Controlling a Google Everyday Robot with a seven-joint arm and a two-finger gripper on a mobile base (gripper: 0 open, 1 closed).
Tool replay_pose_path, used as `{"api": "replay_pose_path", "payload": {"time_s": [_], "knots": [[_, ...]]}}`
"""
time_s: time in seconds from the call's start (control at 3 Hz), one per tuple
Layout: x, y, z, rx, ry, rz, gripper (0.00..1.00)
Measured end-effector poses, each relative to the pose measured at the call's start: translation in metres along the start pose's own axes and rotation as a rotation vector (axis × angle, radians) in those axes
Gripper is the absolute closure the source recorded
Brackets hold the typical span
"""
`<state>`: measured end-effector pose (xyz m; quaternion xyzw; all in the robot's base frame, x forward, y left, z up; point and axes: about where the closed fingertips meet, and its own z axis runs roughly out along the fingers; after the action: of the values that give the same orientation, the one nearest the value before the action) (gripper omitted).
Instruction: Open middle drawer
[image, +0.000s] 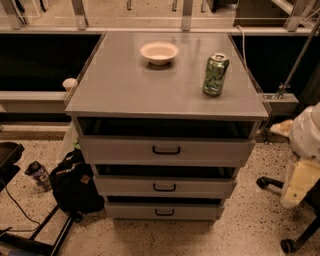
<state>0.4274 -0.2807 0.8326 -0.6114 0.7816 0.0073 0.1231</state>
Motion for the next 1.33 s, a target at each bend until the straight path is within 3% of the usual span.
{"api": "replay_pose_path", "payload": {"time_s": [0.33, 0.67, 1.0, 1.33], "knots": [[0.054, 0.020, 0.097, -0.120, 0.000, 0.029, 0.00], [0.089, 0.040, 0.187, -0.234, -0.050, 0.062, 0.00], [0.103, 0.060, 0.254, -0.324, -0.116, 0.095, 0.00], [0.099, 0.077, 0.302, -0.388, -0.177, 0.103, 0.00]]}}
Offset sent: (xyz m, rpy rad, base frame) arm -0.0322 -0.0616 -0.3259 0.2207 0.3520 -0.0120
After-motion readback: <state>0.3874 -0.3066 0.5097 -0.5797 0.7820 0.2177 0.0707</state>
